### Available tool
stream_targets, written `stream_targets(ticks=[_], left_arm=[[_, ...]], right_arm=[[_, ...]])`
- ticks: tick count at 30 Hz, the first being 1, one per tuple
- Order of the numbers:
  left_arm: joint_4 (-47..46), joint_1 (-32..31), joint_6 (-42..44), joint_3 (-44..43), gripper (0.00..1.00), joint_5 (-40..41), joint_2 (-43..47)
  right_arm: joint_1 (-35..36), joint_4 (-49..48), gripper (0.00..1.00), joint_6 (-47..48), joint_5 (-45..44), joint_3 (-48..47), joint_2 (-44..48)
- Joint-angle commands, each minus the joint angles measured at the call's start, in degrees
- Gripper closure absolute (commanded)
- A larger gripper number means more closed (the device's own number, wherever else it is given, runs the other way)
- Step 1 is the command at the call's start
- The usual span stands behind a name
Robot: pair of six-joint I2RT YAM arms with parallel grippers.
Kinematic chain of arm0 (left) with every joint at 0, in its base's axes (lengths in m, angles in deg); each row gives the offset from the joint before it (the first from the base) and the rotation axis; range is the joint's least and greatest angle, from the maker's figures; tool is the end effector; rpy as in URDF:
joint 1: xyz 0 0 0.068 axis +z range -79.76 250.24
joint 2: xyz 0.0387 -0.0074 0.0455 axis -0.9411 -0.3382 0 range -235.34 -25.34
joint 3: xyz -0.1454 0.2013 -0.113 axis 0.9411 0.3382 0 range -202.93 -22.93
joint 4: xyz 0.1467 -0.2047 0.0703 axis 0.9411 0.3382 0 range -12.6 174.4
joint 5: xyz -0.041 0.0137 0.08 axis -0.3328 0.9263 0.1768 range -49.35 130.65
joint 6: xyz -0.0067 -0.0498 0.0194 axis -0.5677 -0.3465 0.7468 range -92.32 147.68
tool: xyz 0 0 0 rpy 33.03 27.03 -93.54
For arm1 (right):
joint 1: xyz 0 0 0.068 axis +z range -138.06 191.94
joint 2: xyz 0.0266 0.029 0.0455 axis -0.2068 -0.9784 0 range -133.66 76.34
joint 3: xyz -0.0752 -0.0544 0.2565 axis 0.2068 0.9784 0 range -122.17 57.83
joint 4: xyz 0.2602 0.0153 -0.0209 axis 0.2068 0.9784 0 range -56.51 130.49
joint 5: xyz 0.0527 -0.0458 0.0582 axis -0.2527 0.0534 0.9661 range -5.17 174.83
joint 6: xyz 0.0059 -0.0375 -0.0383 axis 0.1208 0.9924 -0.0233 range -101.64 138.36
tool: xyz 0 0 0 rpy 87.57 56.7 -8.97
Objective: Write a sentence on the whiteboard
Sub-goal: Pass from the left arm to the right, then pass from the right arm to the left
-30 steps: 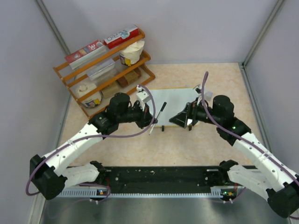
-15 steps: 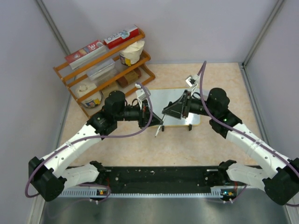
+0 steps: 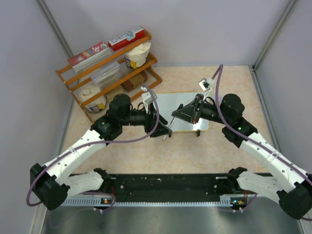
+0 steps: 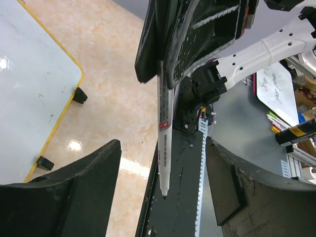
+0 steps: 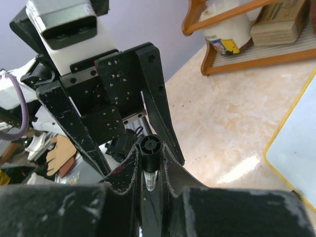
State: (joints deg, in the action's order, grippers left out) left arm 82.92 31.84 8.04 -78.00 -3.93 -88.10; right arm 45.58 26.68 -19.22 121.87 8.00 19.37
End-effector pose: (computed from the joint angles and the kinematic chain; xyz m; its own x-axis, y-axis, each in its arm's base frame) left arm 0.1779 -0.1728 0.3523 -0.4973 0.0886 -0.8630 0.8609 0.1739 -0.4782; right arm 0.1789 0.1448 0.3632 -0.5796 0.1991 -0.7902 -0.7448 0.2641 0.6128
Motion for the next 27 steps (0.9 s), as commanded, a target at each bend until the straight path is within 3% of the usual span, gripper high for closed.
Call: stream_targets(ticks=[1,4,8,10,11,12,13,16,17,20,22,27], left_arm=[[-3.5,0.2,-0.5,0.2,0.26,-1.7,-0.7],[-3.3,0.2,0.2,0.8,0.24,-2.3,-1.6],[-3.4,0.2,0.4,1.1,0.32,-4.1,-3.2],[-3.4,0.2,0.0,1.0,0.58,-5.2,-4.0],[-4.1,0.2,-0.2,1.1,0.75,-5.4,-4.0],[-4.5,0.2,-0.5,1.3,1.00,-5.3,-3.9],[-4.6,0.2,-0.5,1.2,1.00,-5.1,-3.7],[-4.1,0.2,0.6,0.1,1.00,-2.8,-2.0],[-3.6,0.2,0.9,-0.4,1.00,-1.7,-1.5],[0.2,0.2,3.4,-2.8,1.00,-0.6,0.2],[4.5,0.2,6.2,-5.3,1.00,-0.9,0.4],[14.4,0.2,14.0,-10.1,1.00,-4.7,-1.3]], right_arm=[[0.6,-1.1,1.00,0.0,-4.9,-1.7,3.3],[0.7,-0.6,1.00,-0.2,-6.0,-1.9,3.8],[0.7,-1.0,1.00,-1.0,-8.5,-0.9,5.5],[0.7,-0.4,1.00,-1.0,-9.2,-0.8,5.8],[0.7,-0.2,1.00,-1.1,-9.5,-1.1,5.9],[0.7,0.0,1.00,-1.1,-9.7,-1.2,5.9],[0.6,0.2,1.00,-1.3,-9.6,-1.2,5.8],[0.6,1.2,0.78,-0.7,-8.5,-1.9,5.5],[0.7,3.0,0.57,0.1,-8.4,-2.6,5.5],[0.5,6.6,0.09,2.1,-7.9,-4.1,5.6],[0.2,8.9,0.02,3.2,-6.5,-4.9,5.6],[-0.3,11.6,0.01,6.3,0.3,-7.4,6.0]])
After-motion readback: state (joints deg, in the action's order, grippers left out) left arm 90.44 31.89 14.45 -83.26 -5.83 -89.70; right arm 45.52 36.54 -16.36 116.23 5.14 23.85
